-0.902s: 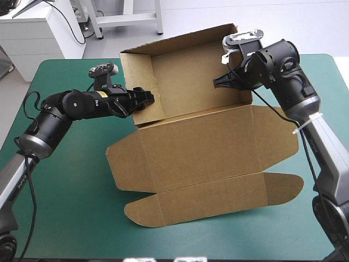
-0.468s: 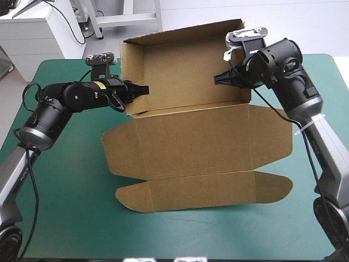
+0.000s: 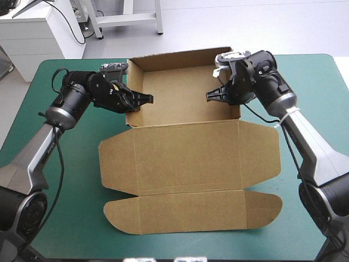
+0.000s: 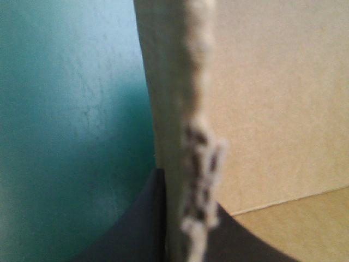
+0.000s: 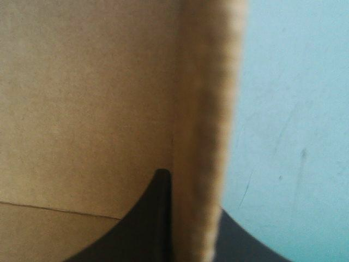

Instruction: Fold the box

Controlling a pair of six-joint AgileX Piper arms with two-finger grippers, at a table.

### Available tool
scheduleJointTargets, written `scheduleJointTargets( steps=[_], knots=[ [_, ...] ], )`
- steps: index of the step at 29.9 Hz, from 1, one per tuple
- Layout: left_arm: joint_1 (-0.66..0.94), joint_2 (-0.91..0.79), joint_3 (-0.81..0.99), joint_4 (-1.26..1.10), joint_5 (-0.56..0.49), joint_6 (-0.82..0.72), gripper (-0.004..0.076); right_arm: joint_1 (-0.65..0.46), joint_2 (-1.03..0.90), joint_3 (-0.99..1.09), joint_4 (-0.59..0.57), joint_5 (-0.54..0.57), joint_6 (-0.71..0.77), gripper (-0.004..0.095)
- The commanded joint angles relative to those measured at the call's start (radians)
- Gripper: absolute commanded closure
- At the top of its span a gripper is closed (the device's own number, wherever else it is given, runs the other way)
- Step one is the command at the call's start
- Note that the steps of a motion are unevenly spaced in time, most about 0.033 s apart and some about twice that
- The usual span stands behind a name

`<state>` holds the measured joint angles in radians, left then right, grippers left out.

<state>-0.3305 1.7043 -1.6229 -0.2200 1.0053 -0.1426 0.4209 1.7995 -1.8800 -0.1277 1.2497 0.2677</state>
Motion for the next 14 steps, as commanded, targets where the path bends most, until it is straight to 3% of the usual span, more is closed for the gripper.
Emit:
scheduleJointTargets(
  steps=[1, 8, 14],
  knots=[
    [-0.008, -0.013, -0.039, -0.05, 0.02, 0.023, 0.0731, -0.003, -0.034, 0.067, 0.038, -0.004, -0.031, 0.0924],
    [-0.008, 0.041, -0.039, -0.019, 0.093, 0.023, 0.0731, -0.005, -0.021, 0.182, 0.042, -0.006, -0.037, 0.0929],
    [-0.016, 0.076, -0.039, 0.007, 0.117, 0.023, 0.0731, -0.056, 0.005, 0.2, 0.167, -0.006, -0.074, 0.0929]
  ],
)
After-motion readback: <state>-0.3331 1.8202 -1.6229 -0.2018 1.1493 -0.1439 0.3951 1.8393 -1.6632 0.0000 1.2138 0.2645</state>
